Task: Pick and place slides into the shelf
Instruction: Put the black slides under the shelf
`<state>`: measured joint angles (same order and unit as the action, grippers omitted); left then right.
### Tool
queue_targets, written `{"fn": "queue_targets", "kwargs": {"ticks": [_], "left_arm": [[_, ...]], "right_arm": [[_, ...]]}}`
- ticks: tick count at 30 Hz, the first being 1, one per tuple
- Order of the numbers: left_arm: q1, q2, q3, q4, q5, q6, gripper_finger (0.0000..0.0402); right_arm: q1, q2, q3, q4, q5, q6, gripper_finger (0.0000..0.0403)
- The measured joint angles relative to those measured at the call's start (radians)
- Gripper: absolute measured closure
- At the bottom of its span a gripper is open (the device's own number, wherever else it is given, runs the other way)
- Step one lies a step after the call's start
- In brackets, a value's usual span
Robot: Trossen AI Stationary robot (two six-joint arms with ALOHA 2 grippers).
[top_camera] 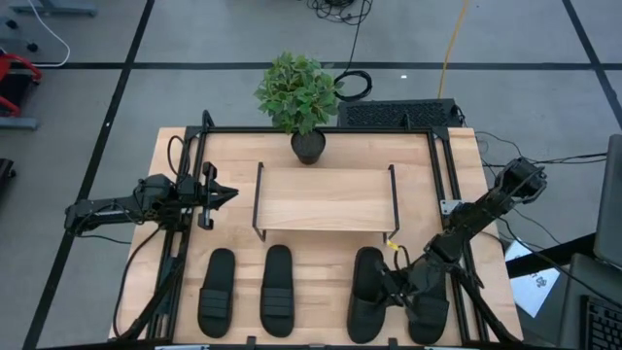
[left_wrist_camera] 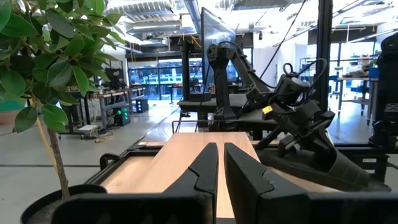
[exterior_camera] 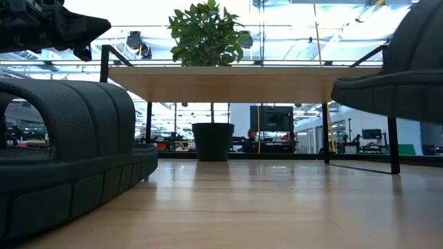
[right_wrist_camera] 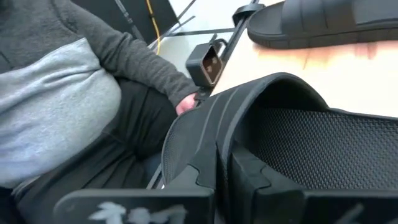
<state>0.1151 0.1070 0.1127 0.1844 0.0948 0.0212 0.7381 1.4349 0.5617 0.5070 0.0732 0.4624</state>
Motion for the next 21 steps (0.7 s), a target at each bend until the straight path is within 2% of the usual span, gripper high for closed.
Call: {"fn": "queue_targets", "kwargs": {"ticks": [9, 16, 21], "left_arm": [[0.0, 0.0, 0.0, 0.0, 0.0, 0.0, 0.0371], [0.0, 0.0, 0.0, 0.0, 0.0, 0.0, 0.0371], [0.0, 0.0, 0.0, 0.0, 0.0, 0.0, 0.0371]], "right_arm": [[-0.049, 0.018, 0.0, -0.006, 0.0, 0.009, 0.0398], [-0.117, 0.057, 0.001, -0.09, -0.001, 0.167, 0.0398], [-0.141, 0.084, 0.002, -0.025, -0.052, 0.066, 0.0398]]}}
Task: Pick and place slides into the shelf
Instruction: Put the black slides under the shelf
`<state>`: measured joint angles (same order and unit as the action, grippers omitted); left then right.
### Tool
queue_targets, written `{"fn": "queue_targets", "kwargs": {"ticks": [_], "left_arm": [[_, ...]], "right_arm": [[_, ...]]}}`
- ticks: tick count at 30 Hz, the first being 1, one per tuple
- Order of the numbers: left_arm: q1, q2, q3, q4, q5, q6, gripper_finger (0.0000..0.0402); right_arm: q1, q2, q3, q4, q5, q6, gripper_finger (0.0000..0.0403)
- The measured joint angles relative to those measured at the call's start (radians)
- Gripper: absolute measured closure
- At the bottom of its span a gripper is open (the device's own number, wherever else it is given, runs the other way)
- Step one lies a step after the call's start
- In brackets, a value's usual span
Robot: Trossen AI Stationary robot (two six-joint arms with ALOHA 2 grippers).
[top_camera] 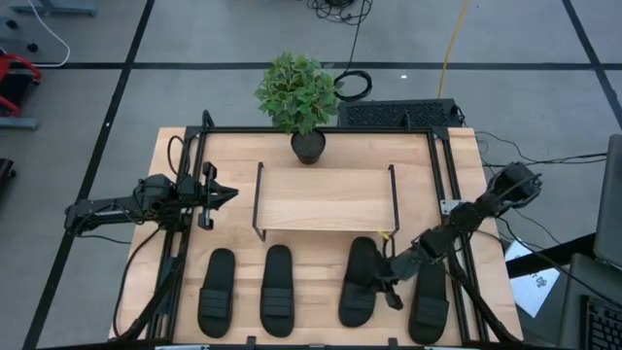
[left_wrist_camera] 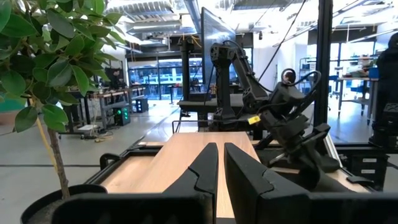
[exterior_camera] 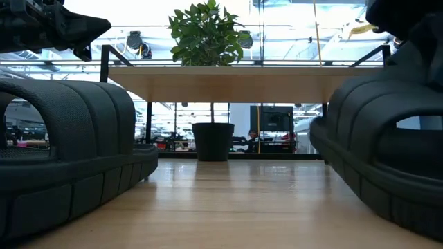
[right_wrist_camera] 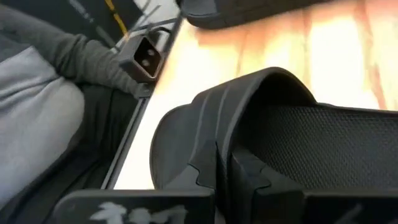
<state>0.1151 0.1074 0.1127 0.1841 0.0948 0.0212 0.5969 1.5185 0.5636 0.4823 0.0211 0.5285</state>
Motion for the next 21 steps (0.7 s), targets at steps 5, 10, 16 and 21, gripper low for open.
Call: {"fn": "queue_targets", "kwargs": {"ticks": [5, 10, 16, 21], "left_arm": [[0.0, 0.0, 0.0, 0.0, 0.0, 0.0, 0.0371], [0.0, 0.0, 0.0, 0.0, 0.0, 0.0, 0.0371], [0.0, 0.0, 0.0, 0.0, 0.0, 0.0, 0.0371], [0.0, 0.0, 0.0, 0.0, 0.0, 0.0, 0.0371]], "right_arm": [[-0.055, 0.001, 0.0, 0.022, -0.059, -0.068, 0.0399], [-0.116, 0.001, 0.0, -0.035, -0.078, -0.052, 0.0398], [-0.156, 0.0, 0.0, -0.051, -0.023, -0.107, 0.038], [-0.17, 0.0, 0.0, -0.047, -0.027, -0.144, 0.0375]]}}
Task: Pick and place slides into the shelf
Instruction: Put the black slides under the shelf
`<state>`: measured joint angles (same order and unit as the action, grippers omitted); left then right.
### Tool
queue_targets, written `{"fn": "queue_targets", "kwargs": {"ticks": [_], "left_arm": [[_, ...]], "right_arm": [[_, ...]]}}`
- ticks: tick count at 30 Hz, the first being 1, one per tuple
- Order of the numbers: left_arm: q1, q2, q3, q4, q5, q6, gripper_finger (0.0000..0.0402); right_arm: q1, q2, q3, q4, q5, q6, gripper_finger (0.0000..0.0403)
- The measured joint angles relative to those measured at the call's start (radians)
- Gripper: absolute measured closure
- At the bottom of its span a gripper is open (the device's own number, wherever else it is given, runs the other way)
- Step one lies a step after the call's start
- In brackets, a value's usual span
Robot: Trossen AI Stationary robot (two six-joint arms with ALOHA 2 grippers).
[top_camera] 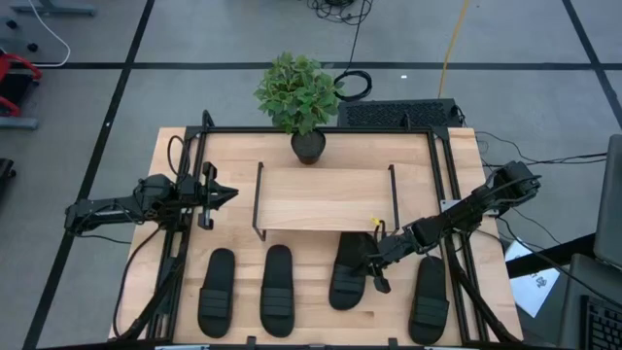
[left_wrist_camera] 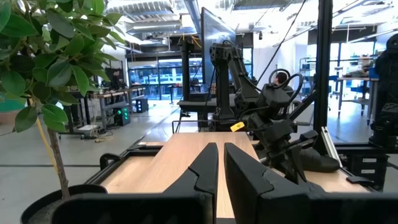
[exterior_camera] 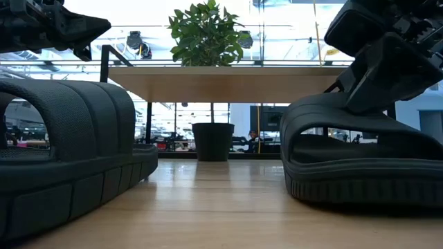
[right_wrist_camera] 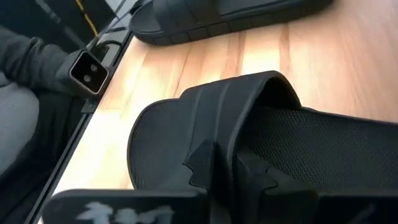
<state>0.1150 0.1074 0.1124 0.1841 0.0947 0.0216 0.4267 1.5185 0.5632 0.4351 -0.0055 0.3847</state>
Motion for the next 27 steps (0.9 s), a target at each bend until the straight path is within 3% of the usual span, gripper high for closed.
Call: {"fn": "queue_targets", "kwargs": {"ticks": [4, 15, 23, 27], "left_arm": [[0.0, 0.0, 0.0, 0.0, 0.0, 0.0, 0.0371], [0.0, 0.0, 0.0, 0.0, 0.0, 0.0, 0.0371], [0.0, 0.0, 0.0, 0.0, 0.0, 0.0, 0.0371], [0.0, 0.0, 0.0, 0.0, 0.0, 0.0, 0.0371]], "right_arm": [[0.017, -0.001, 0.0, 0.009, -0.049, -0.071, 0.0373], [-0.024, 0.0, 0.0, 0.024, -0.125, -0.04, 0.036], [-0.027, -0.007, -0.002, 0.019, -0.053, -0.14, 0.0258], [-0.017, -0.032, -0.002, 0.031, -0.069, -0.169, 0.0209]]}}
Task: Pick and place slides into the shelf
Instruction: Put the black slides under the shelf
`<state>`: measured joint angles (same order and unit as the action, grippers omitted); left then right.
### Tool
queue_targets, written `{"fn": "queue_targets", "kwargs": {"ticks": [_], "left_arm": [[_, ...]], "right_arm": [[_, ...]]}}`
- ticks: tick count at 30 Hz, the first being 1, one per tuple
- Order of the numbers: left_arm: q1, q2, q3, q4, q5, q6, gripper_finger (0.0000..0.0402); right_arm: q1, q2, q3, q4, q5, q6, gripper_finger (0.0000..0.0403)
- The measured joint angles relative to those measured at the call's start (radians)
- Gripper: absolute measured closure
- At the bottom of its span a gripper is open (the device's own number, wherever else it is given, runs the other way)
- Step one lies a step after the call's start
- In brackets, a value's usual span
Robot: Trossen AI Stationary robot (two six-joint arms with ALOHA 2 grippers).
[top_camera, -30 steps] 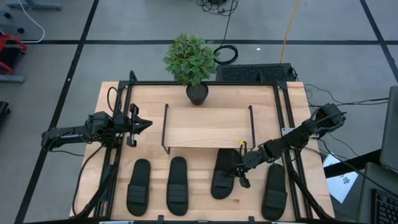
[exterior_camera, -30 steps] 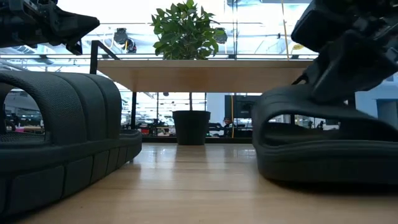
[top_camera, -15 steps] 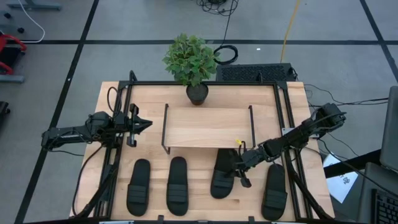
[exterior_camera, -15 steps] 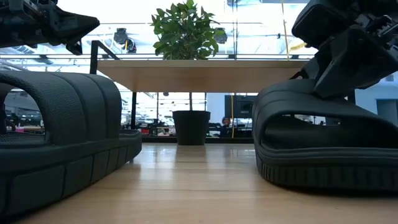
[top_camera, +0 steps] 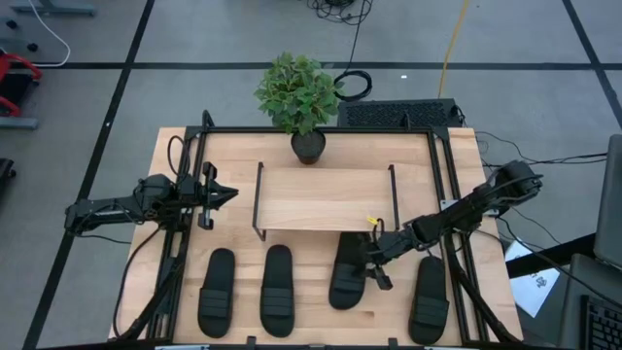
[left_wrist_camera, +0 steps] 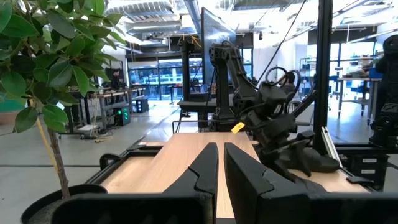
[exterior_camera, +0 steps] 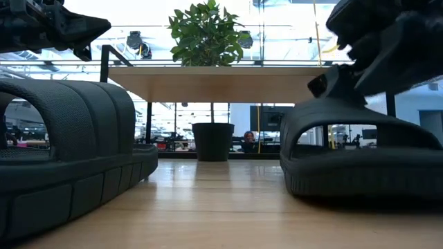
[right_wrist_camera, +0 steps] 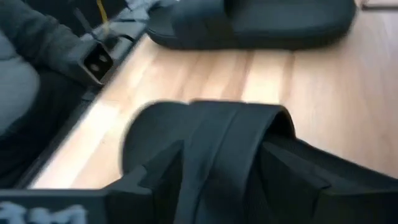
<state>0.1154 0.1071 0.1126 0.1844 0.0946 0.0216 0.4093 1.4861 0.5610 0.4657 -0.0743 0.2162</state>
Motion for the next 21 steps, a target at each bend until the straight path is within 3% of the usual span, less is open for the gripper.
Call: {"fn": "queue_targets", "kwargs": {"ticks": [8, 13, 21], "left_arm": [[0.0, 0.0, 0.0, -0.001, 0.0, 0.0, 0.0371], [0.0, 0.0, 0.0, 0.0, 0.0, 0.0, 0.0371], [0.0, 0.0, 0.0, 0.0, 0.0, 0.0, 0.0371]], "right_arm": [[0.081, -0.09, 0.001, 0.02, -0.004, -0.105, 0.0197], [0.135, -0.151, 0.001, -0.007, 0.107, -0.107, 0.022], [0.233, -0.119, 0.001, 0.041, 0.126, -0.108, 0.028]]}}
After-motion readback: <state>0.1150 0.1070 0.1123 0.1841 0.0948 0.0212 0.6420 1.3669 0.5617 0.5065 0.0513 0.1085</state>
